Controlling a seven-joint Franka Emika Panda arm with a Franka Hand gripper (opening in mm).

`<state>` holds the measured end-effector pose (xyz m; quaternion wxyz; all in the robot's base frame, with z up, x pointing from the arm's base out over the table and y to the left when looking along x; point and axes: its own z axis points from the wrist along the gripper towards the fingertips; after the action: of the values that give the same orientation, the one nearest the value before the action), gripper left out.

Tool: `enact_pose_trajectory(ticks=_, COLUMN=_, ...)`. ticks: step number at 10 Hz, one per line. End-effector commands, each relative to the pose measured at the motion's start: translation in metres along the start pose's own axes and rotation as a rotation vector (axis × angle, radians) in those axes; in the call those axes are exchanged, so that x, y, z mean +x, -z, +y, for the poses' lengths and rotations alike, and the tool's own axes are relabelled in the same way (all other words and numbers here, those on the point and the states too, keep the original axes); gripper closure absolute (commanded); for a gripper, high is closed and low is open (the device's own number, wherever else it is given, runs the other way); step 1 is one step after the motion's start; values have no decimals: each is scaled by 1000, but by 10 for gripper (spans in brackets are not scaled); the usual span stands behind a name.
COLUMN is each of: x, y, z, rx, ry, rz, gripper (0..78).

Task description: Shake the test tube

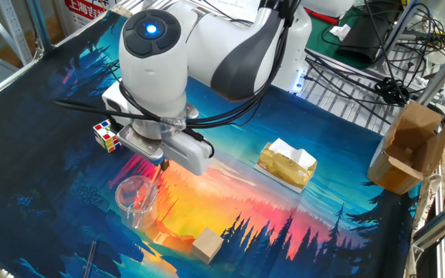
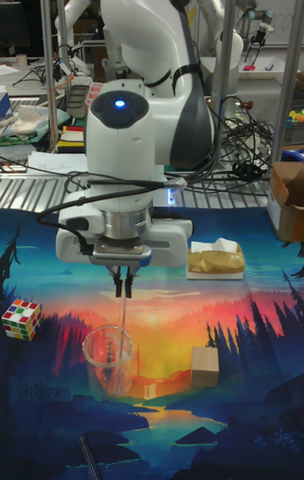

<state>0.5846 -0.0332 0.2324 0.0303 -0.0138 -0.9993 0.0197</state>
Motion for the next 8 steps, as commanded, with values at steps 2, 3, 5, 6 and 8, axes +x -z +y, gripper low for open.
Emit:
enact_pose_trajectory(ticks=2, x=-1, y=3, z=0, rx=0, ry=2, rz=-1, gripper=1)
enact_pose_trajectory(ticks=3, x=-1, y=3, z=0, rx=0, ry=2, rz=-1, gripper=1)
enact_pose_trajectory(ticks=5, x=-1, y=3, z=0, rx=0, ry=2, rz=-1, gripper=1)
enact_pose_trajectory(ticks=6, x=-1, y=3, z=0, rx=0, ry=2, rz=-1, gripper=1)
enact_pose_trajectory(ticks=8, x=-1, y=3, z=0, rx=0, ry=2, rz=-1, gripper=1)
